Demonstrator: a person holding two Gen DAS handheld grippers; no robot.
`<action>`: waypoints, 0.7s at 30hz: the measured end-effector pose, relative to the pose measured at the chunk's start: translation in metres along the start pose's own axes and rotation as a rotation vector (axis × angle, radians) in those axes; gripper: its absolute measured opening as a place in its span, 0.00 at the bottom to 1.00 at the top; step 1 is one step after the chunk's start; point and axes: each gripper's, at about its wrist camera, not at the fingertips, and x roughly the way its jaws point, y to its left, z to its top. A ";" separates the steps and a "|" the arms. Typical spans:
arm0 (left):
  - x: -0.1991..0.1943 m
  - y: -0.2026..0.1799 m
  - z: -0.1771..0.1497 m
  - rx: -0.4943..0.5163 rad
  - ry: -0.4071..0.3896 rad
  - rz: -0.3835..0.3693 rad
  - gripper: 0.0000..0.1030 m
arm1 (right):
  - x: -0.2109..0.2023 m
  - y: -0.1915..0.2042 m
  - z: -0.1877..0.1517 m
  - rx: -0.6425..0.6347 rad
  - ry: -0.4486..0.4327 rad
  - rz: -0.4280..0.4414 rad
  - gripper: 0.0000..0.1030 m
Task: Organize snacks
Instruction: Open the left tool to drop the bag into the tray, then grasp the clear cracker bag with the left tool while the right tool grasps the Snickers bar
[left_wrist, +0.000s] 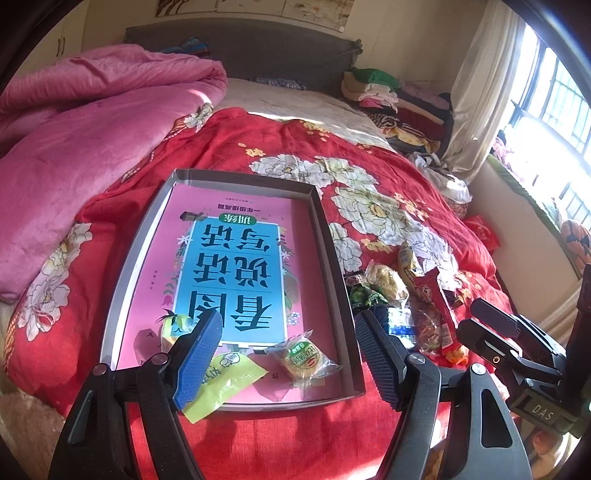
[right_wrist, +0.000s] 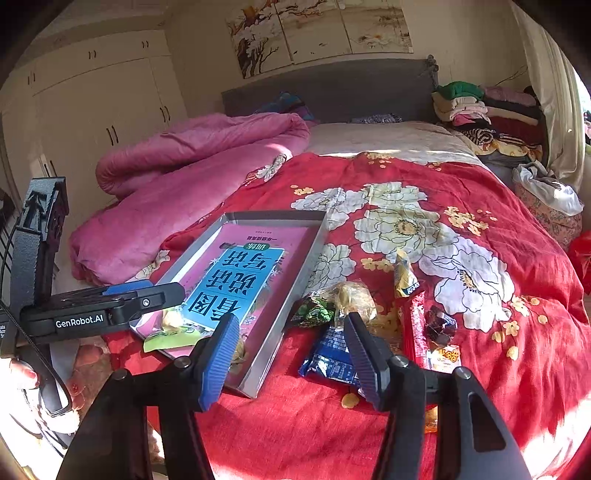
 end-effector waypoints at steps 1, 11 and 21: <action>0.000 -0.002 0.000 0.004 0.000 -0.002 0.74 | -0.002 -0.004 -0.001 0.010 -0.003 -0.005 0.57; -0.002 -0.027 -0.002 0.053 0.008 -0.018 0.74 | -0.019 -0.034 -0.007 0.056 -0.032 -0.061 0.57; 0.004 -0.047 -0.005 0.088 0.037 -0.038 0.74 | -0.024 -0.059 -0.012 0.102 -0.027 -0.090 0.57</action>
